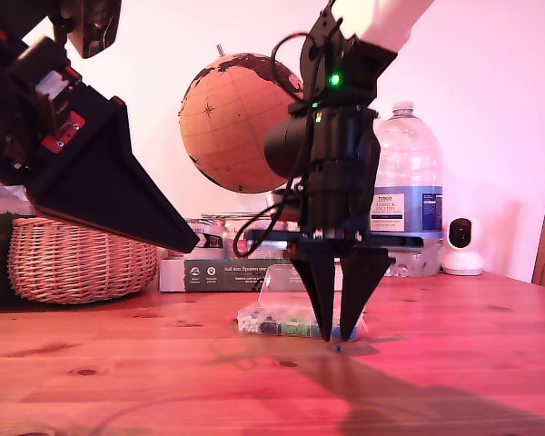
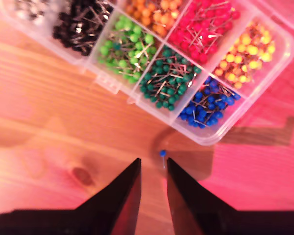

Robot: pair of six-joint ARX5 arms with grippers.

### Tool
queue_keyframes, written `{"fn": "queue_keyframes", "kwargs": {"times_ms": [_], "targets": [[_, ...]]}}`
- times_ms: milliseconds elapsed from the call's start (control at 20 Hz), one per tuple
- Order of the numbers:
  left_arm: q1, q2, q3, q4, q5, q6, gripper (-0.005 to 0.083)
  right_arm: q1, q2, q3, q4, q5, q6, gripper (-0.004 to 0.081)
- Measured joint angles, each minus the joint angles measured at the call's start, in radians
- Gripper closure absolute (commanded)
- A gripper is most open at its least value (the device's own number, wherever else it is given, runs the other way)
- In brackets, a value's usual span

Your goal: Sort the loose pins on the table into their correct compartments

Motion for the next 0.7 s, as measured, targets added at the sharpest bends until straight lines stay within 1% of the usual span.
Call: {"fn": "queue_keyframes", "kwargs": {"times_ms": [450,700], "targets": [[0.0,0.0,0.0,0.0,0.0,0.0,0.0797,-0.001,0.001,0.0,0.009,0.005,0.0,0.063],[0.0,0.0,0.0,0.0,0.0,0.0,0.0797,-0.013,0.001,0.0,0.008,0.002,0.0,0.063]]}}
